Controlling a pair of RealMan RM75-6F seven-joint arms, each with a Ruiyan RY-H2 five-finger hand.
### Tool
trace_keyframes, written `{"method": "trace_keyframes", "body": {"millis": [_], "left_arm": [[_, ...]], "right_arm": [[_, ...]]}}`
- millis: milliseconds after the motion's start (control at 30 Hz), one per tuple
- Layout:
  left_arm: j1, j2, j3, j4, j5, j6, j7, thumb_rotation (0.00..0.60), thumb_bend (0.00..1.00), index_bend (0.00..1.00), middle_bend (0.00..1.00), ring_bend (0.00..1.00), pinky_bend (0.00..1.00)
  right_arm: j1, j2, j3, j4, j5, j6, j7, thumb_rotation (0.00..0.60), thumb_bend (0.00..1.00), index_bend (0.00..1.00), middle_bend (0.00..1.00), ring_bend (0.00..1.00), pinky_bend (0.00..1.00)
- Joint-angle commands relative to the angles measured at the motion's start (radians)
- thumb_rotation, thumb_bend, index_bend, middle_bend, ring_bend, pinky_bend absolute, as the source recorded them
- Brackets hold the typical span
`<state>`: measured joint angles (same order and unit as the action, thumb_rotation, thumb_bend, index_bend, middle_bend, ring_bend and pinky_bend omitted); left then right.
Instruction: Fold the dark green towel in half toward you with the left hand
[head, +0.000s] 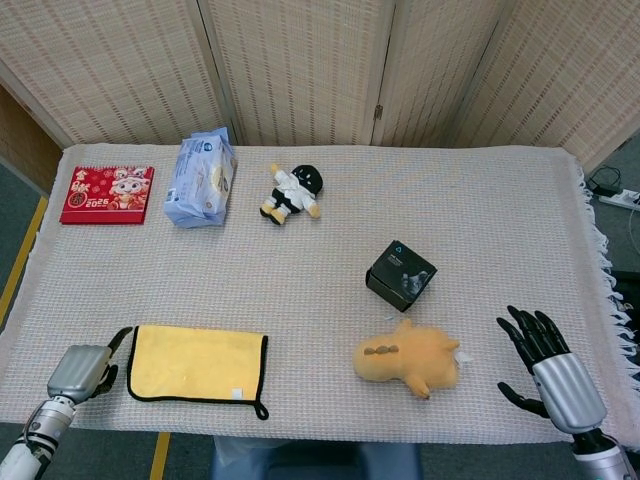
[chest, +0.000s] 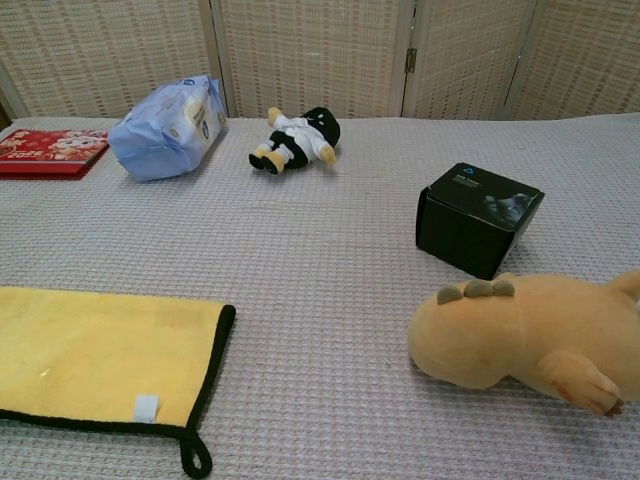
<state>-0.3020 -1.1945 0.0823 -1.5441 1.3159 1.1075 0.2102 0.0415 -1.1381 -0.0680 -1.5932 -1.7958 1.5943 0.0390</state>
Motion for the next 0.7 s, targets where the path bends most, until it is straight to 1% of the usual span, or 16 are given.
{"method": "trace_keyframes", "body": {"millis": [33,67,100,133,167,200,233,267,300,333,367,400,467,500,533,700], "left_arm": [[0.079,0.004,-0.048,-0.002,0.154,0.285,-0.083,0.6,0.63,0.08,1.0,1.0,1.0],[0.096,0.004,-0.058,0.002,0.183,0.348,-0.108,0.6,0.62,0.07,0.99,1.0,1.0],[0.118,0.004,-0.07,0.005,0.216,0.424,-0.137,0.6,0.6,0.07,0.96,0.99,1.0],[0.134,0.005,-0.076,0.004,0.23,0.469,-0.151,0.6,0.59,0.07,0.93,0.96,1.0],[0.15,0.01,-0.079,-0.004,0.237,0.502,-0.158,0.6,0.58,0.06,0.85,0.89,0.97],[0.169,0.02,-0.077,-0.024,0.238,0.527,-0.164,0.6,0.56,0.05,0.75,0.78,0.9],[0.182,0.03,-0.07,-0.045,0.236,0.533,-0.169,0.6,0.53,0.04,0.66,0.67,0.81],[0.195,0.041,-0.06,-0.066,0.233,0.534,-0.174,0.6,0.51,0.03,0.55,0.56,0.68],[0.209,0.05,-0.047,-0.086,0.231,0.533,-0.18,0.6,0.47,0.01,0.39,0.38,0.48],[0.219,0.051,-0.037,-0.091,0.233,0.533,-0.18,0.6,0.45,0.0,0.31,0.3,0.38],[0.229,0.046,-0.026,-0.086,0.24,0.535,-0.176,0.6,0.42,0.0,0.19,0.17,0.24],[0.242,0.032,-0.016,-0.069,0.247,0.541,-0.169,0.6,0.4,0.0,0.12,0.1,0.15],[0.261,0.003,-0.003,-0.043,0.249,0.543,-0.166,0.6,0.38,0.0,0.04,0.03,0.07],[0.263,0.004,0.008,-0.046,0.245,0.522,-0.144,0.6,0.37,0.0,0.02,0.01,0.05],[0.264,0.02,0.029,-0.067,0.252,0.496,-0.109,0.6,0.36,0.0,0.01,0.0,0.04],[0.278,0.01,0.023,-0.085,0.29,0.523,-0.064,0.6,0.34,0.0,0.0,0.0,0.0]], "right_arm": [[-0.001,0.0,0.001,0.001,-0.001,0.004,-0.001,0.6,0.27,0.0,0.0,0.0,0.0],[-0.001,0.0,0.002,0.001,-0.001,0.005,-0.002,0.6,0.27,0.0,0.0,0.0,0.0],[-0.001,-0.001,0.002,0.001,-0.001,0.004,-0.003,0.6,0.27,0.0,0.0,0.0,0.0],[0.0,-0.001,0.002,0.0,-0.002,0.003,-0.004,0.6,0.27,0.0,0.0,0.0,0.0],[0.001,-0.001,0.001,0.0,-0.003,0.002,-0.006,0.6,0.27,0.0,0.0,0.0,0.0],[0.002,-0.002,0.001,-0.001,-0.003,-0.001,-0.008,0.6,0.27,0.0,0.0,0.0,0.0],[0.003,-0.002,0.0,-0.001,-0.003,-0.003,-0.01,0.6,0.27,0.0,0.0,0.0,0.0],[0.004,-0.002,0.0,-0.002,-0.002,-0.006,-0.012,0.6,0.27,0.0,0.0,0.0,0.0],[0.005,-0.002,0.002,-0.004,0.003,-0.011,-0.015,0.6,0.27,0.0,0.0,0.0,0.0],[0.006,-0.001,0.004,-0.006,0.011,-0.016,-0.017,0.6,0.27,0.0,0.0,0.0,0.0],[0.006,0.0,0.006,-0.008,0.021,-0.022,-0.021,0.6,0.27,0.0,0.0,0.0,0.0],[0.006,0.0,0.01,-0.012,0.036,-0.03,-0.028,0.6,0.27,0.0,0.0,0.0,0.0],[0.005,0.002,0.02,-0.017,0.064,-0.037,-0.045,0.6,0.27,0.0,0.0,0.0,0.0],[0.004,0.002,0.026,-0.02,0.076,-0.04,-0.057,0.6,0.27,0.0,0.0,0.0,0.0],[0.003,0.002,0.032,-0.023,0.088,-0.042,-0.072,0.6,0.27,0.0,0.0,0.0,0.0],[0.0,0.007,0.038,-0.043,0.1,-0.041,-0.092,0.6,0.27,0.0,0.0,0.0,0.0]]}}
